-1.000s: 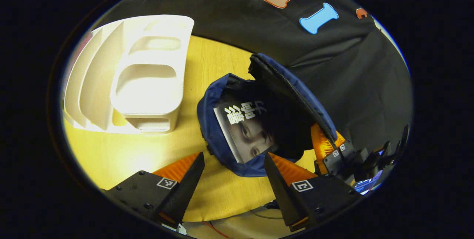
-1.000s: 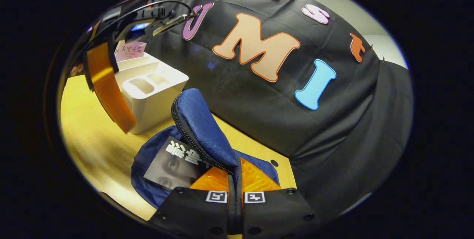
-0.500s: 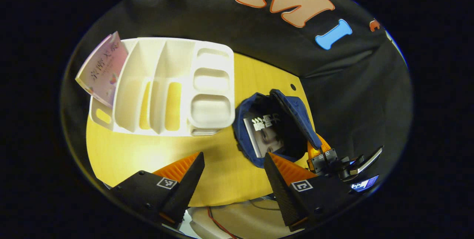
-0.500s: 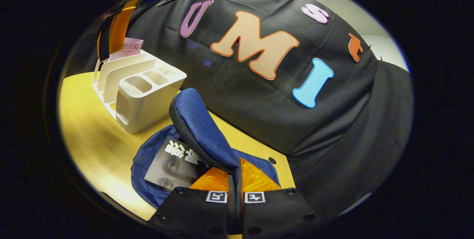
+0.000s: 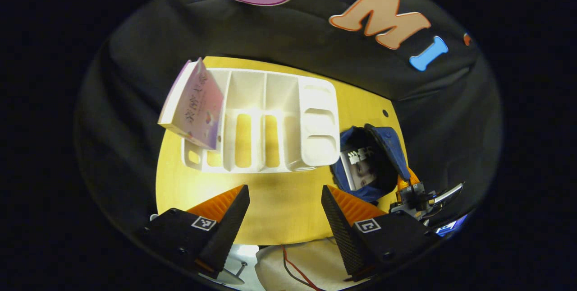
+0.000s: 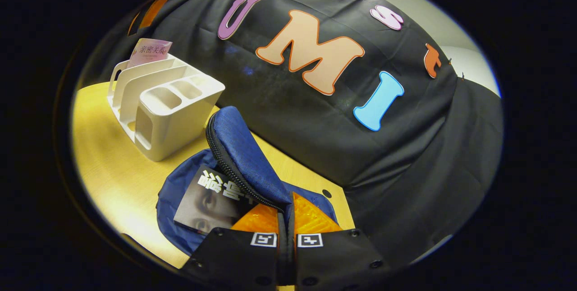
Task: Open the schoolbag, grab two books from the bookshelf and put them into the schoolbag.
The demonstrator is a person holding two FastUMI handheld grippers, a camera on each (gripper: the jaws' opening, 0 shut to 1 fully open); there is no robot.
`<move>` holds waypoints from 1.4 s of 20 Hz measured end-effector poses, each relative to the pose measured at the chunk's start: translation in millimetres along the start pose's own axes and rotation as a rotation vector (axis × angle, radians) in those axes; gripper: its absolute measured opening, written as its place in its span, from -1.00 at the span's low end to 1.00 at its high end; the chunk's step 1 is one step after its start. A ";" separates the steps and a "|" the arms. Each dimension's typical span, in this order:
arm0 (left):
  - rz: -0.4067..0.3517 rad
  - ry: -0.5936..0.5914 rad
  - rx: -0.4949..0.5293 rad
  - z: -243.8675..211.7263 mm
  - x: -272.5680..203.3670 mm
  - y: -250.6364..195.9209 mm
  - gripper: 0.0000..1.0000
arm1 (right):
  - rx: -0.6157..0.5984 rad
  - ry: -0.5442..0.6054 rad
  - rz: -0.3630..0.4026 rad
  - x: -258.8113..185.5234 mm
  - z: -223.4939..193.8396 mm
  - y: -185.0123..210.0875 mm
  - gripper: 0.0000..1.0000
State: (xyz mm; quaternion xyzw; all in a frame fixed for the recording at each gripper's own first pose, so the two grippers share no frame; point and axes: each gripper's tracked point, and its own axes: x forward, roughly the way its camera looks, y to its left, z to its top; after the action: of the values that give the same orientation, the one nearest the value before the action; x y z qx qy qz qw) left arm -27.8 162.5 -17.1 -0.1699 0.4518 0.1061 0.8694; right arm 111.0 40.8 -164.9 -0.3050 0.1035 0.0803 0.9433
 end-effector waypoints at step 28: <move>0.141 0.100 0.010 111.0 125.9 134.8 0.05 | -0.047 0.085 -0.068 -22.1 0.7 21.4 -0.94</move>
State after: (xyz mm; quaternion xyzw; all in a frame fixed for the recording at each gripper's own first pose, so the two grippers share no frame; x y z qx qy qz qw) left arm 81.5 333.8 -88.1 -0.1385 0.5062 0.1564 0.8367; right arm 85.1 56.5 -170.9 -0.3335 0.1312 0.0375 0.9328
